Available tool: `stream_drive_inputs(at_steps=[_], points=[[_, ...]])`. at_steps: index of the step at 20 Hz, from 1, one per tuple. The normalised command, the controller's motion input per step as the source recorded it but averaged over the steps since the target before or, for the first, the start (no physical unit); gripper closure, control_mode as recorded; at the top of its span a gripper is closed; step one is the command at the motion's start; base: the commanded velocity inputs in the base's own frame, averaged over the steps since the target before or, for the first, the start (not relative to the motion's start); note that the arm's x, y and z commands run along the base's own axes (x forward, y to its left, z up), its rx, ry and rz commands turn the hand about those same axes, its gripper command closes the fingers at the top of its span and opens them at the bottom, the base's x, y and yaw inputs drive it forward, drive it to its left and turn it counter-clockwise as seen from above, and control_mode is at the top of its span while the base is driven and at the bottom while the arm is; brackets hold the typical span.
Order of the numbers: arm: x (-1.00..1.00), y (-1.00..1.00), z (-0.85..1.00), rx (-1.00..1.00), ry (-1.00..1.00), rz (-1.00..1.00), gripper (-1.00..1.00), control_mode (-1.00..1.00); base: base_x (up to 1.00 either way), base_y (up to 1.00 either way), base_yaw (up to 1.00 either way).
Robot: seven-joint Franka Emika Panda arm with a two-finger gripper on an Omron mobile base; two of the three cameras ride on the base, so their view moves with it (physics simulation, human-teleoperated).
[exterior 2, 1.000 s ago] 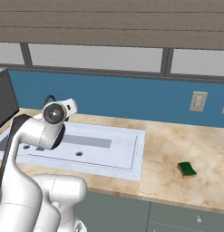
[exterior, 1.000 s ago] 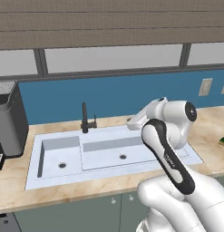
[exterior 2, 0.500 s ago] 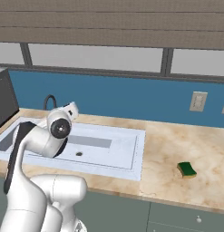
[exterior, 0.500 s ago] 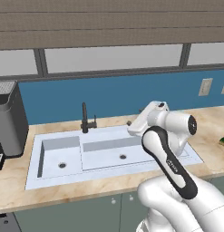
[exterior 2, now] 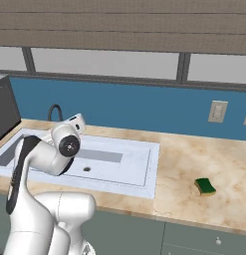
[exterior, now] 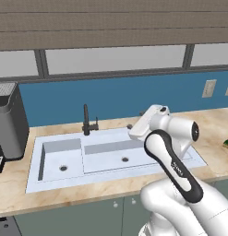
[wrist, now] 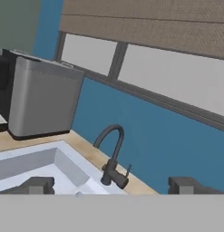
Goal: Soak the sponge with water for a few seconds and then drop it inside the sink.
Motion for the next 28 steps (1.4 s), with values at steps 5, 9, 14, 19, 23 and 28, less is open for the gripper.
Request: stream_drive_inputs(at_steps=[5, 9, 14, 19, 23, 28], points=[[0.03, 0.01, 0.0, 0.16, 0.0, 0.06, -1.0, -1.0, 0.0, 0.0, 0.0], [0.06, 0.0, -0.04, 0.13, 0.0, 0.07, -1.0, -1.0, 0.0, 0.0, 0.0], [0.16, 0.01, -0.17, 0.07, 0.07, 0.07, -1.0, -1.0, 0.0, 0.0, 0.0], [0.18, 0.01, -0.17, 0.02, 0.09, 0.02, -1.0, -1.0, 0.0, 0.0, 0.0], [0.15, 0.0, -0.09, 0.0, 0.03, 0.0, -1.0, -1.0, 0.0, 0.0, 0.0], [0.19, 0.0, -0.15, 0.0, 0.0, 0.0, -1.0, -1.0, 0.0, 0.0, 0.0]])
